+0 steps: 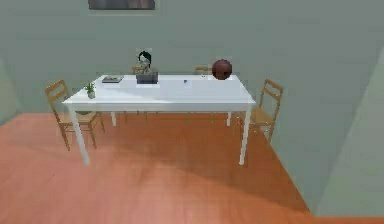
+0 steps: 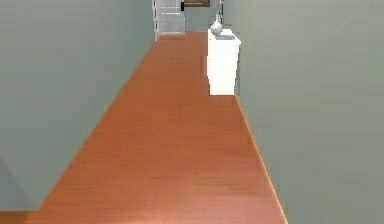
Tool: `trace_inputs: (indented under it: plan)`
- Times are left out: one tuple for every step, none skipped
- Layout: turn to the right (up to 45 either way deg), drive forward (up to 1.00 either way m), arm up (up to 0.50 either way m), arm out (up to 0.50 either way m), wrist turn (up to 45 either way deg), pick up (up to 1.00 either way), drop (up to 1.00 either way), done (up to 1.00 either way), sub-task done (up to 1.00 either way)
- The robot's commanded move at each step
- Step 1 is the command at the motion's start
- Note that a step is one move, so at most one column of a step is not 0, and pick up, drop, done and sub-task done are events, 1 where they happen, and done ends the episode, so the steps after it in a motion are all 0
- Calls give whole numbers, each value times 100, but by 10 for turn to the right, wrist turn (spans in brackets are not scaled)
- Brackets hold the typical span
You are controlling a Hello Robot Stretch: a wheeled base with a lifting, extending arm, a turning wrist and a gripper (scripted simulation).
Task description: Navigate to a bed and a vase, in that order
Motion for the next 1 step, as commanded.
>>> trace_inputs:
  plan:
    - [-450,0,0,0,0,0,0,0,0]
